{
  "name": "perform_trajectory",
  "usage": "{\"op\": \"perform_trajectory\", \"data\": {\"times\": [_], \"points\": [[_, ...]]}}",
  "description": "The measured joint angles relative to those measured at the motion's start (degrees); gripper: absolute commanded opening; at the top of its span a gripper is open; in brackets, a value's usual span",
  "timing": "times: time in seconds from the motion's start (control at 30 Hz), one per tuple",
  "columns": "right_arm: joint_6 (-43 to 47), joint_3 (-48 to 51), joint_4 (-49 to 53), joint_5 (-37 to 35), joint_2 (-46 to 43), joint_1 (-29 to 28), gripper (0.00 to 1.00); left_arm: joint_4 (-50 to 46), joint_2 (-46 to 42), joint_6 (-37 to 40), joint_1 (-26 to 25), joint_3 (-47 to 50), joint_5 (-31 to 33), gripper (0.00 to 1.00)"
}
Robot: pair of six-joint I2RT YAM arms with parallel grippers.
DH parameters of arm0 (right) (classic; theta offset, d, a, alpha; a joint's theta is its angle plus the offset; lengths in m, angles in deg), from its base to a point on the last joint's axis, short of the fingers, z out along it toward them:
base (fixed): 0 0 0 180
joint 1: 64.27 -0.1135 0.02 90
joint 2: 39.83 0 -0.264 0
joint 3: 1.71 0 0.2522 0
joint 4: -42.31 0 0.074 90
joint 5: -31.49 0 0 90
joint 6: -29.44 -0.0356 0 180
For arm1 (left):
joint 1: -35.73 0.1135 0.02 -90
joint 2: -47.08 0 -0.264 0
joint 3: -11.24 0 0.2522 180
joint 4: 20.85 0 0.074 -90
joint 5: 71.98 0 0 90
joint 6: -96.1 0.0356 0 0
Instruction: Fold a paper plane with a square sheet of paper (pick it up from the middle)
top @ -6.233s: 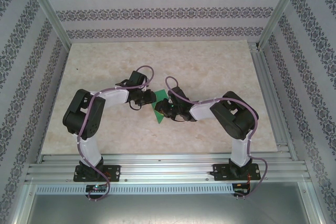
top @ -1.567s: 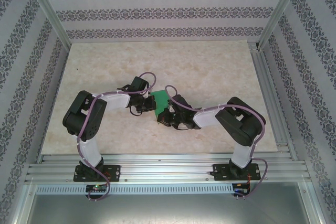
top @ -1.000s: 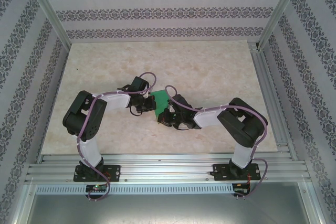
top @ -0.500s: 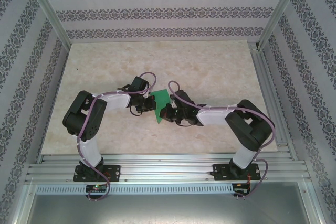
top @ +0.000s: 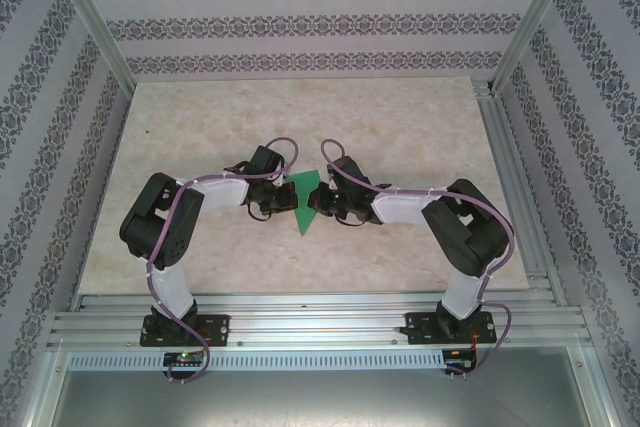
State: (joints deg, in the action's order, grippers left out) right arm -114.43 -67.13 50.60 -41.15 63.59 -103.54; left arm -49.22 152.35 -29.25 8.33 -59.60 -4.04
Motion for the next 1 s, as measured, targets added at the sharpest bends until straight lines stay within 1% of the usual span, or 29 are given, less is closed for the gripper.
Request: {"op": "perform_trajectory", "data": {"times": [0.2, 0.47, 0.8, 1.0], "points": [[0.0, -0.1, 1.7, -0.8, 1.5, 0.0, 0.03, -0.3, 0.0, 0.2, 0.0, -0.2, 0.2, 0.00], [-0.2, -0.1, 1.2, -0.8, 3.4, 0.4, 0.03, -0.4, 0.0, 0.2, -0.1, -0.2, 0.3, 0.00], [0.0, -0.1, 1.5, -0.3, 2.6, 0.9, 0.04, -0.4, 0.0, 0.4, -0.1, -0.2, 0.5, 0.00], [1.3, -1.6, 3.0, -0.8, 1.0, 2.8, 0.04, -0.4, 0.0, 0.5, -0.1, -0.2, 0.5, 0.00]]}}
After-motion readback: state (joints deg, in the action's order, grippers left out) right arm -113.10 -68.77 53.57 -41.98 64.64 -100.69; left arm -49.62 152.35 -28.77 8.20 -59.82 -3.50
